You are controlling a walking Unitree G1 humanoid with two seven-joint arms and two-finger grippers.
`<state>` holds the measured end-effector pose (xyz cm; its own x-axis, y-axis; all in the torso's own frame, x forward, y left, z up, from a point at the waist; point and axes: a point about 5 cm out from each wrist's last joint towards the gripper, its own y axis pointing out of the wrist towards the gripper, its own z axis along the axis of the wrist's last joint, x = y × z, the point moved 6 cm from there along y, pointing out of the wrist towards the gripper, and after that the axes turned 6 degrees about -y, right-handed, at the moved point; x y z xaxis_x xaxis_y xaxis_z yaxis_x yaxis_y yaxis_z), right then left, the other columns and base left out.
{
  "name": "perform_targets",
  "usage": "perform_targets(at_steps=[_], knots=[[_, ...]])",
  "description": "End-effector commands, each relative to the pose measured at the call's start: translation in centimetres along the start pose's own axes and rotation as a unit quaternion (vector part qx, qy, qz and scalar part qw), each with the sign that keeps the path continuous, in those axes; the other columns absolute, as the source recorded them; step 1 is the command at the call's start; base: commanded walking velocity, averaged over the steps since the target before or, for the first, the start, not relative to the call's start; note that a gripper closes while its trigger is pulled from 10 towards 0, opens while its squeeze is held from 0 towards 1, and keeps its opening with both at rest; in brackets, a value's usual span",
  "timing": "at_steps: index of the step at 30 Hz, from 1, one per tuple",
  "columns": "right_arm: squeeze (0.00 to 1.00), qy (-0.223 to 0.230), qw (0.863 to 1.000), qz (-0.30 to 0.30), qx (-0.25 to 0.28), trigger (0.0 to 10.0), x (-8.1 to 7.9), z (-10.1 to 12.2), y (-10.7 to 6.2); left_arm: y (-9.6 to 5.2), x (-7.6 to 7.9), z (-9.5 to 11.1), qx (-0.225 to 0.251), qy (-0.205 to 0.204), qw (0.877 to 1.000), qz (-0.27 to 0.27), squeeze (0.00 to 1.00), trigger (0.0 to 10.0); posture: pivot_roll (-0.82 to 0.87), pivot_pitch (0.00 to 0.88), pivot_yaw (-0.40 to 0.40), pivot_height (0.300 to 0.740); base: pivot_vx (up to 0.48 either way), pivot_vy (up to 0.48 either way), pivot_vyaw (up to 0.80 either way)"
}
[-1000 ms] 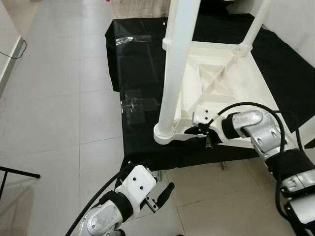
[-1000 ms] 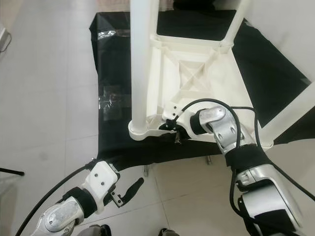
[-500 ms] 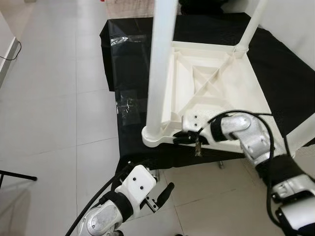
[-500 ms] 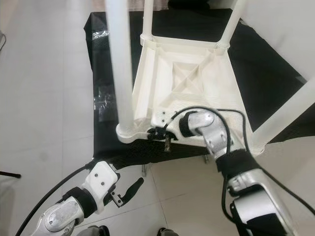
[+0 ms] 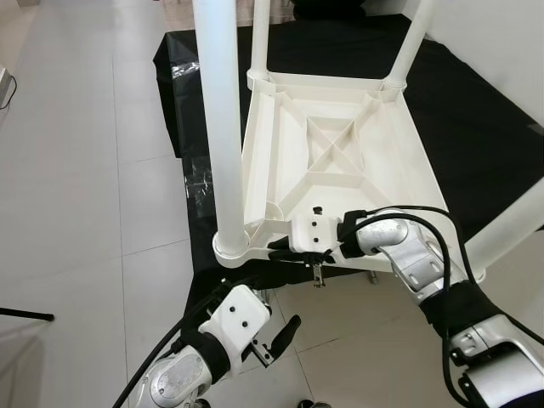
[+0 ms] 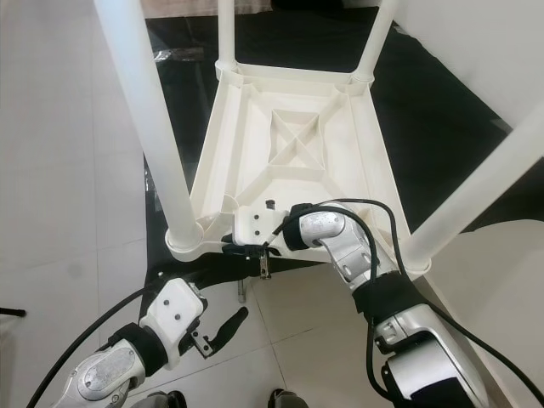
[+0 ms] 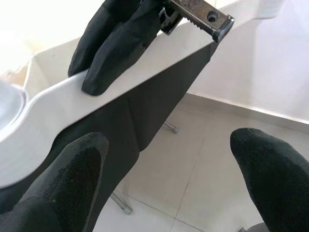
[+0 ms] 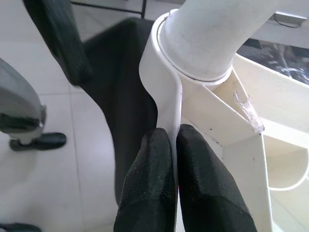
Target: Building children table
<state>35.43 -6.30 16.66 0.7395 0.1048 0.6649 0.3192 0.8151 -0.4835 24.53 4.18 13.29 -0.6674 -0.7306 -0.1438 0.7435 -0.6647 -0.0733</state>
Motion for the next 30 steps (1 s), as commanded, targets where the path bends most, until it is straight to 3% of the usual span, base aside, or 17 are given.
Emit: perform_targets(at_steps=[1, 3, 7, 9, 12, 17, 18, 19, 20, 21, 22, 26, 27, 30], knots=[[0.00, -0.080, 0.997, -0.014, -0.010, 0.0, 1.5, 0.9, -0.8, -0.2, 0.3, -0.3, -0.008, -0.004, 1.000, -0.003, 0.00, 10.0, 0.08, 0.211, -0.043, 0.740, 0.000, 0.000, 0.00], [0.00, -0.088, 0.996, -0.014, -0.020, 0.0, 1.5, 0.5, -1.1, -0.2, 0.3, -0.3, -0.008, -0.003, 1.000, -0.004, 0.00, 10.0, 0.08, 0.210, -0.043, 0.740, 0.000, 0.000, 0.00], [0.00, -0.115, 0.989, -0.029, -0.093, 0.0, 2.3, -2.2, -2.6, -0.2, 0.3, -0.4, -0.009, -0.003, 1.000, -0.007, 0.00, 10.0, 0.08, 0.211, -0.040, 0.740, 0.000, 0.000, 0.00], [0.00, -0.115, 0.989, -0.029, -0.093, 0.0, 2.3, -2.2, -2.6, -0.2, 0.3, -0.4, -0.009, -0.003, 1.000, -0.007, 0.00, 10.0, 0.08, 0.211, -0.040, 0.740, 0.000, 0.000, 0.00], [0.00, -0.109, 0.984, -0.044, -0.133, 0.0, 3.4, -3.8, -4.5, -0.2, 0.2, -0.4, -0.010, -0.002, 1.000, -0.006, 0.00, 10.0, 0.09, 0.209, -0.037, 0.740, 0.000, 0.000, 0.00], [0.00, -0.106, 0.979, -0.050, -0.165, 0.0, 4.0, -4.9, -6.2, -0.2, 0.2, -0.4, -0.011, -0.002, 1.000, -0.007, 0.00, 10.0, 0.08, 0.209, -0.033, 0.740, 0.000, 0.000, 0.00], [0.00, -0.108, 0.976, -0.045, -0.183, 1.5, 4.0, -5.5, -6.9, -0.2, 0.2, -0.4, -0.011, -0.002, 1.000, -0.008, 0.00, 10.0, 0.08, 0.211, -0.032, 0.740, 0.000, 0.000, 0.00], [0.00, -0.108, 0.976, -0.045, -0.183, 1.5, 4.0, -5.5, -6.9, -0.2, 0.2, -0.4, -0.011, -0.002, 1.000, -0.008, 0.00, 10.0, 0.08, 0.211, -0.032, 0.740, 0.000, 0.000, 0.00], [0.00, -0.104, 0.971, -0.035, -0.214, 5.2, 3.8, -6.5, -7.9, -0.2, 0.2, -0.4, -0.011, -0.002, 1.000, -0.009, 0.00, 10.0, 0.08, 0.211, -0.032, 0.740, 0.000, 0.000, 0.00], [0.00, -0.104, 0.971, -0.035, -0.214, 5.2, 3.8, -6.5, -7.9, -0.2, 0.2, -0.4, -0.011, -0.002, 1.000, -0.009, 0.00, 10.0, 0.08, 0.211, -0.032, 0.740, 0.000, 0.000, 0.00], [0.00, -0.100, 0.966, -0.026, -0.236, 10.0, 3.5, -7.3, -8.7, -0.2, 0.2, -0.4, -0.011, -0.002, 1.000, -0.009, 0.00, 10.0, 0.08, 0.211, -0.031, 0.740, 0.000, 0.000, 0.00], [0.00, -0.077, 0.954, -0.025, -0.288, 10.0, 3.3, -9.2, -10.6, -0.1, 0.3, -0.5, -0.011, -0.003, 1.000, -0.009, 0.00, 10.0, 0.08, 0.208, -0.032, 0.740, 0.000, 0.000, 0.00], [0.62, -0.073, 0.950, -0.027, -0.303, 10.0, 3.2, -9.7, -11.2, -0.1, 0.3, -0.5, -0.011, -0.004, 1.000, -0.009, 0.00, 10.0, 0.08, 0.206, -0.032, 0.740, 0.000, 0.000, 0.00], [0.62, -0.066, 0.947, -0.029, -0.312, 10.0, 3.2, -10.1, -11.7, -0.1, 0.3, -0.5, -0.011, -0.004, 1.000, -0.009, 0.00, 10.0, 0.08, 0.206, -0.032, 0.740, 0.000, 0.000, 0.00]])
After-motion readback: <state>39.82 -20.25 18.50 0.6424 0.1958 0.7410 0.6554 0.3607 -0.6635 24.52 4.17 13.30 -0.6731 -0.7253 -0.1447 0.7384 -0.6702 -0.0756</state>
